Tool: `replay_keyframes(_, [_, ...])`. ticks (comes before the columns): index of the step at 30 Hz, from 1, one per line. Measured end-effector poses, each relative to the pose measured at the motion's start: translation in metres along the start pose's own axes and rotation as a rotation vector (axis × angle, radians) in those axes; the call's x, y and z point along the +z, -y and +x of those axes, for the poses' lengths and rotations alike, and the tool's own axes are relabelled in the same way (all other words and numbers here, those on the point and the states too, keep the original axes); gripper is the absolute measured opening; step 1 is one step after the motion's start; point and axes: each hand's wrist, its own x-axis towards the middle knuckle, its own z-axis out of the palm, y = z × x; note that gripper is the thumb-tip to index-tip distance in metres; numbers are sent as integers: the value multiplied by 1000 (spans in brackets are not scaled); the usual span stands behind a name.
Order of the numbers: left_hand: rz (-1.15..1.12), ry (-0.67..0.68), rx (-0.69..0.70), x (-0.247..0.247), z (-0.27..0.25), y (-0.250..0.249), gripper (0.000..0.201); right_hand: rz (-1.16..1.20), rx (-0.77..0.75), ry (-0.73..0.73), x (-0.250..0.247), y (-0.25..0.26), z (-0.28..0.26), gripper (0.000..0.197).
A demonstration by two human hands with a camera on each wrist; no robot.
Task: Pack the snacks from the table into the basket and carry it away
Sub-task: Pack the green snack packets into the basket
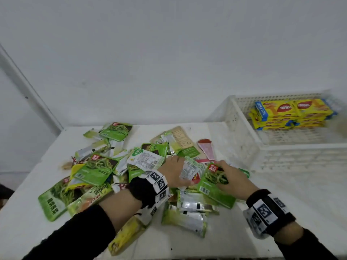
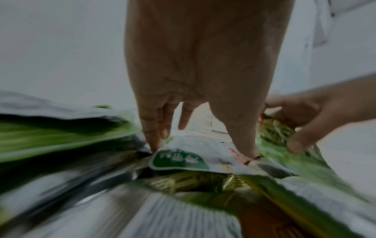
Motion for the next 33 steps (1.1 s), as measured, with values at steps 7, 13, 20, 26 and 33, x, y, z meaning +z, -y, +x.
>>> replay_keyframes(7, [146, 66, -158, -15, 38, -23, 107, 164, -40, -127, -84, -22, -26, 31])
replay_keyframes(13, [139, -309, -6, -11, 46, -34, 60, 119, -112, -142, -145, -40, -26, 40])
replay_keyframes(20, [-81, -71, 206, 6, 49, -69, 48, 29, -218, -141, -211, -48, 16, 47])
replay_keyframes(26, [-47, -130, 104, 13, 80, -127, 64, -26, -229, -177, -273, -80, 65, 38])
replay_keyframes(33, [53, -42, -50, 23, 122, -161, 82, -134, -172, 52, -278, -136, 95, 40])
